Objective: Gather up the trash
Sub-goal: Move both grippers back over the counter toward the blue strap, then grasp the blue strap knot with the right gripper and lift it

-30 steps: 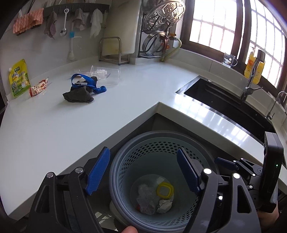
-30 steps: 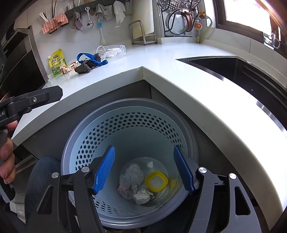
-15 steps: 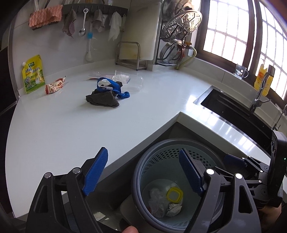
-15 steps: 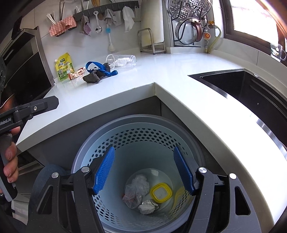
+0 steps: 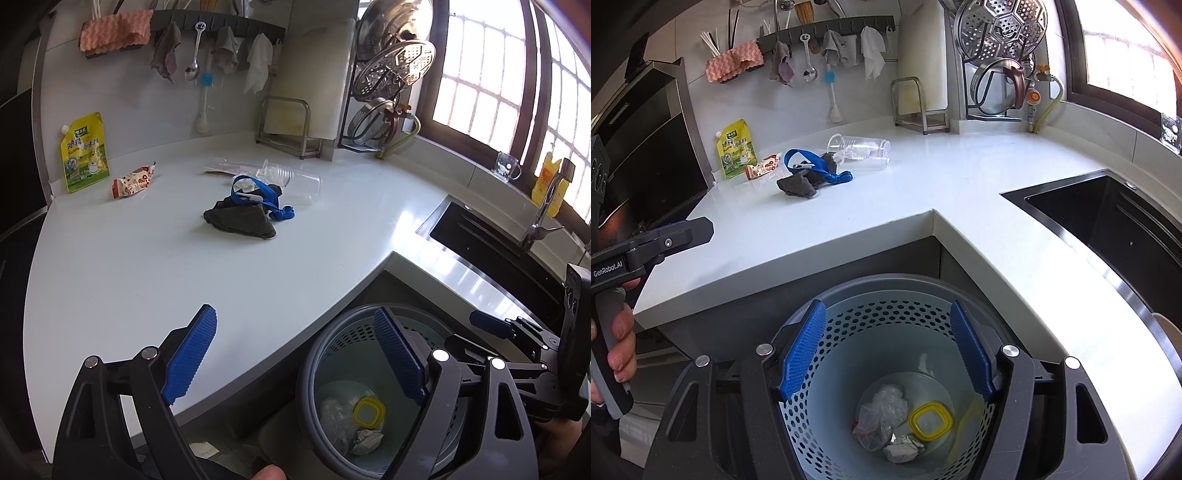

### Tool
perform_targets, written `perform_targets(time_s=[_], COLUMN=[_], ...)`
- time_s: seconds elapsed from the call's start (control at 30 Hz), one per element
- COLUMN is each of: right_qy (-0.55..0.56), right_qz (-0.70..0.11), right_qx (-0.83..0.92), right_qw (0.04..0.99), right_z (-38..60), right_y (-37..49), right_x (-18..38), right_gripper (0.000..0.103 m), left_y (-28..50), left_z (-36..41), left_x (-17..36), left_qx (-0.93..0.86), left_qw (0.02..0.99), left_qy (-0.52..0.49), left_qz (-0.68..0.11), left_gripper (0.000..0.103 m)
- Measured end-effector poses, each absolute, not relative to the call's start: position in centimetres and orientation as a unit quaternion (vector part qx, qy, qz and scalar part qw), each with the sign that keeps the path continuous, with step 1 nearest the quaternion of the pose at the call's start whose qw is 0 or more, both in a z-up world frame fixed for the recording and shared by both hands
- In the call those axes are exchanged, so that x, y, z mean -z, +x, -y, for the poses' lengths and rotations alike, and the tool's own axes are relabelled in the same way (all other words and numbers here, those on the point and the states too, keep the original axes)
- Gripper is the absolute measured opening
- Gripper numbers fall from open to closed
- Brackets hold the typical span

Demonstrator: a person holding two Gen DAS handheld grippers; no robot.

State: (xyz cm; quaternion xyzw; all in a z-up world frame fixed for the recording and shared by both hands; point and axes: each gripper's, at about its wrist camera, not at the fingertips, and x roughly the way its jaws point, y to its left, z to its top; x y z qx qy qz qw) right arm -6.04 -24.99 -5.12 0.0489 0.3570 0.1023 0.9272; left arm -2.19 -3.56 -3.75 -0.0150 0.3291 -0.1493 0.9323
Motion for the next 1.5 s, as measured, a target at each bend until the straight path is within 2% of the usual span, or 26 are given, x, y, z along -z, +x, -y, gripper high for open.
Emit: perform_targets(time_s=[0.27, 0.87, 1.5], right_qy=[0.038, 0.003, -0.03], right_qz=[-0.352, -0.344, -0.363], right_qx=[-0.118, -0.139, -0.172], right_qw=[0.928, 0.929, 0.915], right_z=[23.3, 21.4, 19.1], right_y=[-3.9, 3.3, 10.2], right_x=[4.6, 3.5, 5.1], right_gripper=[0.067, 0.067, 0.067], left_y=[-1.0, 3.2, 7.0], left_z=[1.9, 0.2, -0.2], left_x=[3.5, 3.8, 5.2], left_qx=[0.13, 0.11, 0.104], left_qw=[0.935, 0.934, 0.927], left_qy=[-0.015, -0.021, -0.027], left_qz=[-0.328, -0.339, -0.36], left_gripper=[0.096, 0.096, 0.096])
